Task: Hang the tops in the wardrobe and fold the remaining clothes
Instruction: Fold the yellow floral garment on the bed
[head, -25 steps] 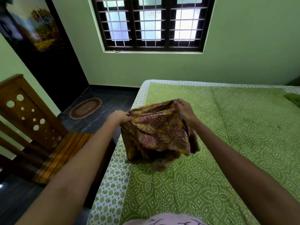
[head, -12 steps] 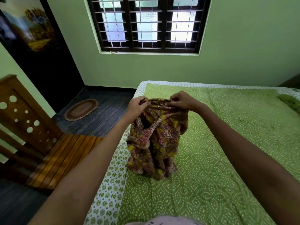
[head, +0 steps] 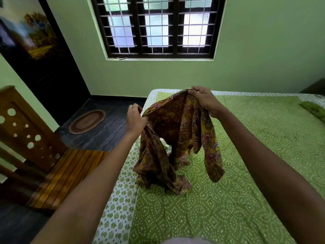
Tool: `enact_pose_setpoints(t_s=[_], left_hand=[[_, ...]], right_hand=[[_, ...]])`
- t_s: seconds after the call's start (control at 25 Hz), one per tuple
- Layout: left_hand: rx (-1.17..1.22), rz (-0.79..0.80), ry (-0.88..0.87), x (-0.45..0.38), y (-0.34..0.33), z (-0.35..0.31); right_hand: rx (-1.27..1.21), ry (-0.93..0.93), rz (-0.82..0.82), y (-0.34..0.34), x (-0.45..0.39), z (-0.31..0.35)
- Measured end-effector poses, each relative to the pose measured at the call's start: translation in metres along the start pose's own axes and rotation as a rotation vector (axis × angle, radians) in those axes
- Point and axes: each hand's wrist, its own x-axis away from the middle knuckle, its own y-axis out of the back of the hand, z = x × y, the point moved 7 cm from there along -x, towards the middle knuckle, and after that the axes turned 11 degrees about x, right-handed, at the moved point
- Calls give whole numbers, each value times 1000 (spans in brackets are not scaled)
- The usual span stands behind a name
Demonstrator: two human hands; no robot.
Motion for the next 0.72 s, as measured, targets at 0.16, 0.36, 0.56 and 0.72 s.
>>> enact_pose_setpoints(t_s=[0.16,0.36,0.56,0.72], left_hand=[[114,18,312,-1,4,26],[303,366,341,5,-22,14],[424,554,224,2,-36,-49],[868,506,499,5,-37,-92]], right_hand=[[128,-77,-45,23,-4,-20],[1087,-335,170,48,-8,-81],[532,-57,-743,83,3,-55],[-172,-600,-637,-6,59,-170]])
